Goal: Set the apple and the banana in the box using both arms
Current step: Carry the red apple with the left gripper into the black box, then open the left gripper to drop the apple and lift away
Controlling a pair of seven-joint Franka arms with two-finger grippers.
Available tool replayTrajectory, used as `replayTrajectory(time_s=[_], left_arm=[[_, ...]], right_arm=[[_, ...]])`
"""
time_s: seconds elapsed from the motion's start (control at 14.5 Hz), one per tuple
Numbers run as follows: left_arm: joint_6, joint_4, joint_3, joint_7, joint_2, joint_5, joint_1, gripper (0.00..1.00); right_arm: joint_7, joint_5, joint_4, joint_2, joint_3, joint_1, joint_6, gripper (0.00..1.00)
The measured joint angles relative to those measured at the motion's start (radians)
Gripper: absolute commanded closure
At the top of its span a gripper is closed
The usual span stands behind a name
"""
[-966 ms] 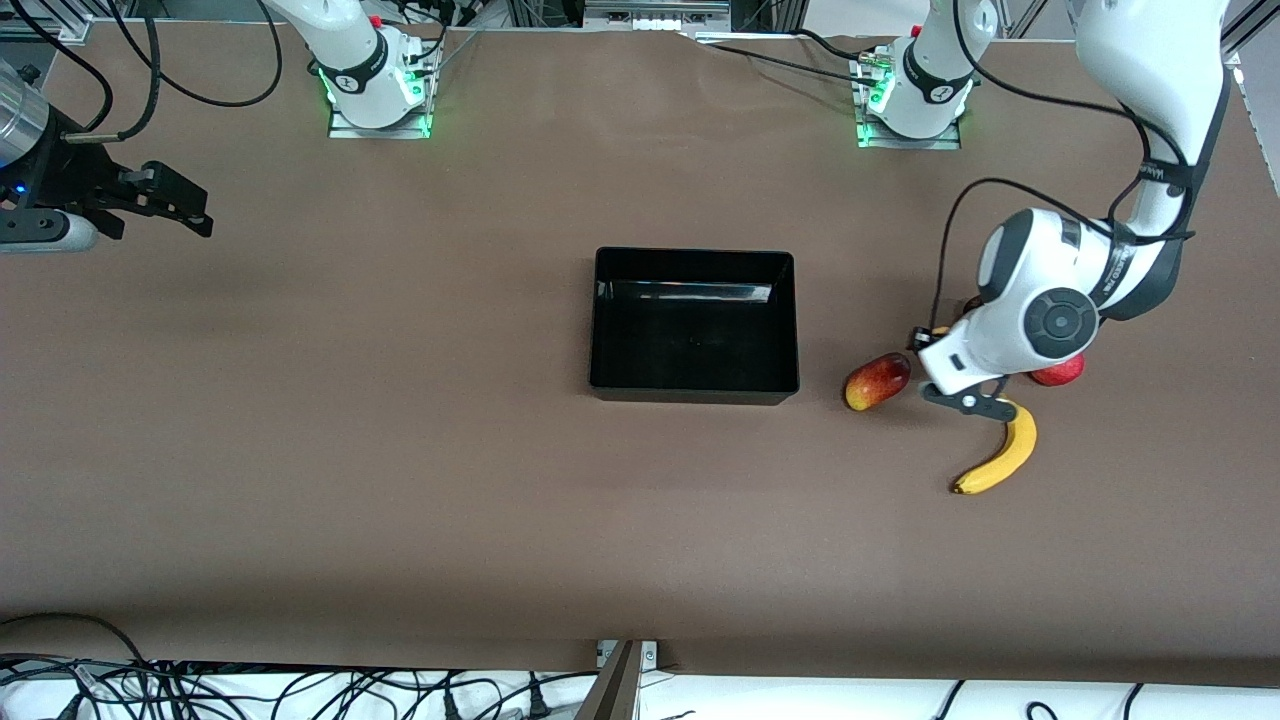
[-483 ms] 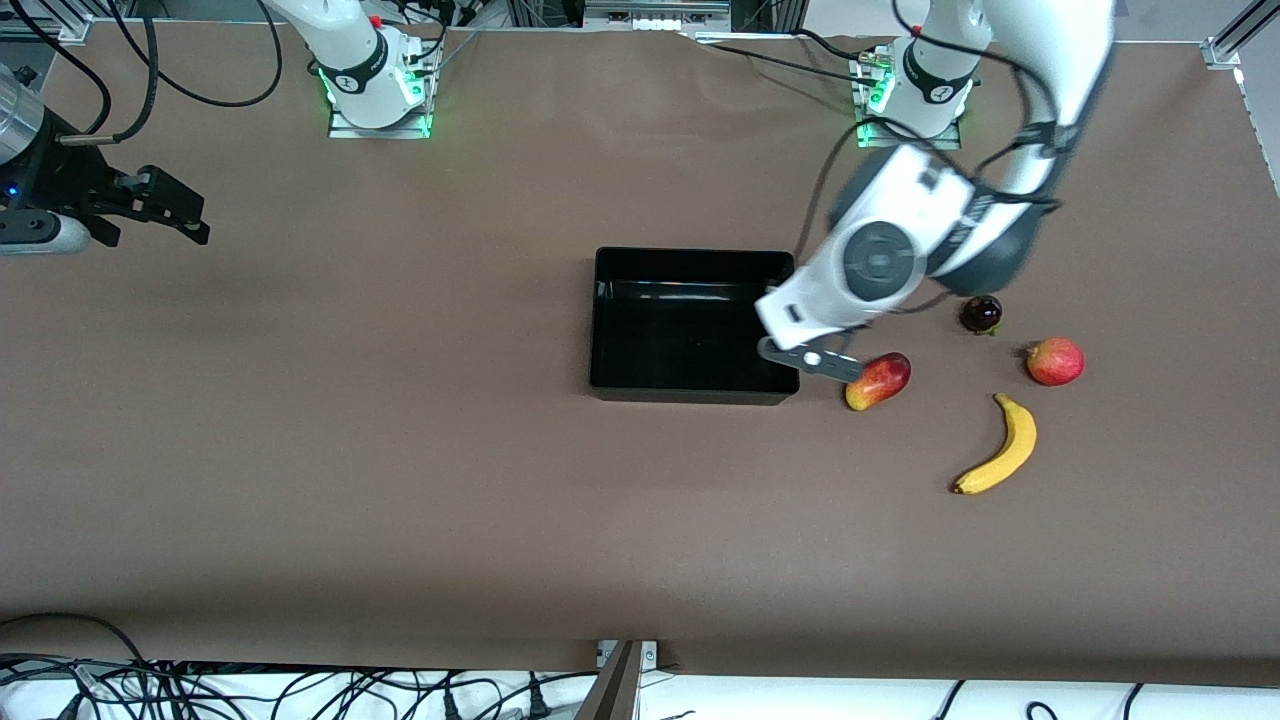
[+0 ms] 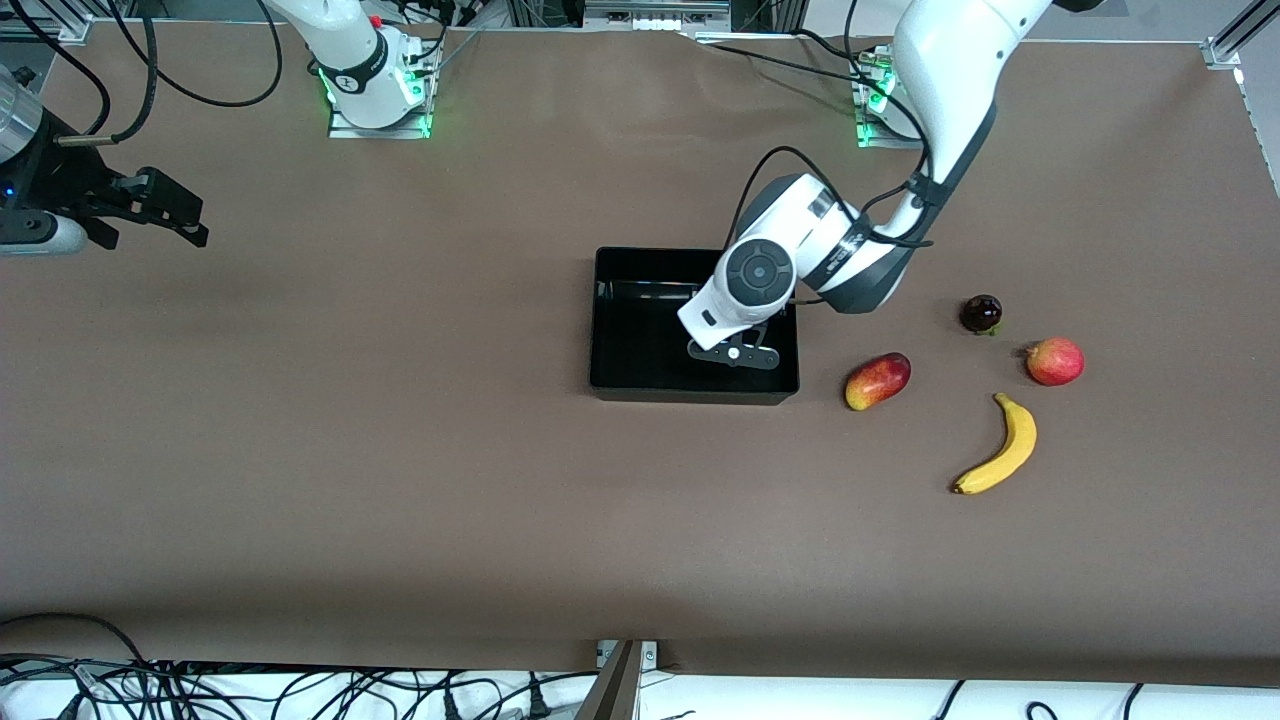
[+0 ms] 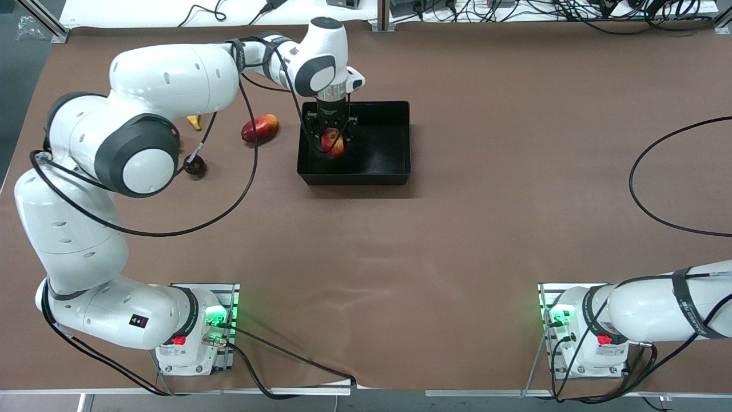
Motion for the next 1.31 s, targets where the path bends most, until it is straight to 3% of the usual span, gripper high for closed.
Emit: replayTrajectory(time_s=[0.14, 0.76, 0.83, 0.9, 0.97, 1.31], left_arm=[[0.004, -0.005, 0.002, -0.005, 0.011, 0.019, -0.001, 0.94], [0.163, -0.058, 0.012, 0.029, 0.059, 0.125, 0.001, 0.92], [0.163, -0.060, 0.012, 0.030, 0.062, 0.125, 0.001, 0.83], [0.164, -0.061, 0.012, 0.030, 0.065, 0.125, 0.001, 0.33], [0.164, -0.063, 0.013, 0.029, 0.067, 0.125, 0.001, 0.00], [0.144, -0.056, 0.013, 0.025, 0.059, 0.125, 0.006, 0.00]], right_arm=[[0.000, 0.000, 0.000, 0.000, 0.000, 0.000, 0.000, 0.00], [0.000, 0.000, 0.000, 0.000, 0.000, 0.000, 0.000, 0.00], [0.000, 0.000, 0.000, 0.000, 0.000, 0.000, 0.000, 0.00], [0.000, 0.000, 0.000, 0.000, 0.000, 0.000, 0.000, 0.00], [0.000, 0.000, 0.000, 0.000, 0.000, 0.000, 0.000, 0.00], [0.000, 0.000, 0.000, 0.000, 0.000, 0.000, 0.000, 0.00]])
